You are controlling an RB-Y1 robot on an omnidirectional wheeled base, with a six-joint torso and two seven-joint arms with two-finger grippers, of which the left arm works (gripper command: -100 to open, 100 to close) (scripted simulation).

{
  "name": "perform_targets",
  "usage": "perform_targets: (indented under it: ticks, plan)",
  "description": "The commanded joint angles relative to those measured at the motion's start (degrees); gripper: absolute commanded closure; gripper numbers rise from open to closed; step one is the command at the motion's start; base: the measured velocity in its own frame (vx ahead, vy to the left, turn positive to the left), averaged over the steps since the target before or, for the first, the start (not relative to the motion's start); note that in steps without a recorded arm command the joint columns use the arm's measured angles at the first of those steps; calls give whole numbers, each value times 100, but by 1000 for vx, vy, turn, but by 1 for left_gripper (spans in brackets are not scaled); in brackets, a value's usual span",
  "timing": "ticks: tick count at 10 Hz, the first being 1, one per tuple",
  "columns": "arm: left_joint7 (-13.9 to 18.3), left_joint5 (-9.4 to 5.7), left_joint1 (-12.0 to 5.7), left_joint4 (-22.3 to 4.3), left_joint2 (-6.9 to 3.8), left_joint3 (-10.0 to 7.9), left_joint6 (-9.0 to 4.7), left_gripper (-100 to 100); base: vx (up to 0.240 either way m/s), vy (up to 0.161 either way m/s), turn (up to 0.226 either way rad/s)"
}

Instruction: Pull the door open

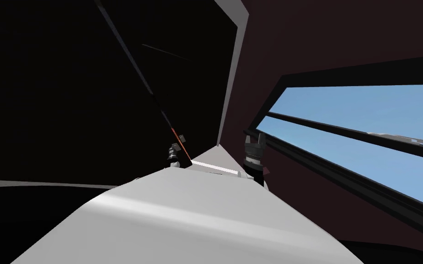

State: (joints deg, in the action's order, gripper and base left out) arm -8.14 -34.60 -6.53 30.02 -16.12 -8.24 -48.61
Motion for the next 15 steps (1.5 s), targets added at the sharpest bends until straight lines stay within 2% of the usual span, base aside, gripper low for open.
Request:
perform_targets:
  ticks: [1,2,3,8,10,15]
  plan:
    - [93,57,92,-76,-6,57,-14,100,-220,1,8]
    - [140,104,101,-62,-9,107,-19,100,-244,9,-13]
    - [153,117,-14,-148,-2,137,-77,-100,-209,-61,-34]
    - [195,202,-81,-42,49,263,-92,-100,-133,-111,-16]
    - [216,202,-102,-103,45,264,-125,-100,-67,-55,1]
    - [176,145,-56,-143,46,210,-186,-100,160,108,-22]
